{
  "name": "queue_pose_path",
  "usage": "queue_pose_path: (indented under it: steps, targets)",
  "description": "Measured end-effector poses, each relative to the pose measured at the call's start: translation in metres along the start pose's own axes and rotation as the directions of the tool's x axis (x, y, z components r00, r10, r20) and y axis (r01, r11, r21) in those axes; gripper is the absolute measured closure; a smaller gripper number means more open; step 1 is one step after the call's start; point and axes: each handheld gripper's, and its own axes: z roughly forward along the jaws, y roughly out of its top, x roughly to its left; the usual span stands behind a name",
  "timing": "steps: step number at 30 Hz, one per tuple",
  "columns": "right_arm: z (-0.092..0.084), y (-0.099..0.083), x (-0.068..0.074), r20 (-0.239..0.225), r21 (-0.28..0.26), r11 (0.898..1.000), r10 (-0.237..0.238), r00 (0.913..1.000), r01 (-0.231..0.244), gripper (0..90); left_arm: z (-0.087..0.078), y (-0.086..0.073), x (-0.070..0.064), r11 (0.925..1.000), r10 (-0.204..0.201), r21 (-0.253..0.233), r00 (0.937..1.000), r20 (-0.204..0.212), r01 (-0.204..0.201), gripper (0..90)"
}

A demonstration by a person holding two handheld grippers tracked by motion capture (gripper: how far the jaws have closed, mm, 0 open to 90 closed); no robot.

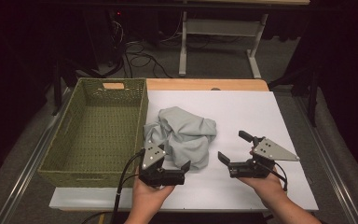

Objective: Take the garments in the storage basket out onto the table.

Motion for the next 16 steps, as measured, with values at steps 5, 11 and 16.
queue_pose_path:
  steps: [5, 11, 16]
  targets:
    - [0.0005, -0.0010, 0.0002, 0.014, 0.007, 1.000, -0.002, 0.9999, 0.002, 0.9, -0.0053, -0.0024, -0.0011, 0.9999, 0.000, -0.013, 0.9998, 0.019, 0.001, 0.6]
    - [-0.0019, -0.0008, 0.0002, 0.019, 0.001, 1.000, -0.005, 0.9998, 0.005, 0.9, -0.0080, -0.0033, -0.0033, 0.9997, -0.009, -0.022, 0.9993, 0.037, 0.010, 0.6]
    - [-0.0038, -0.0007, -0.0012, 0.018, -0.004, 1.000, -0.005, 0.9998, 0.005, 0.9, -0.0088, -0.0033, -0.0064, 0.9993, -0.010, -0.035, 0.9984, 0.055, 0.012, 0.4]
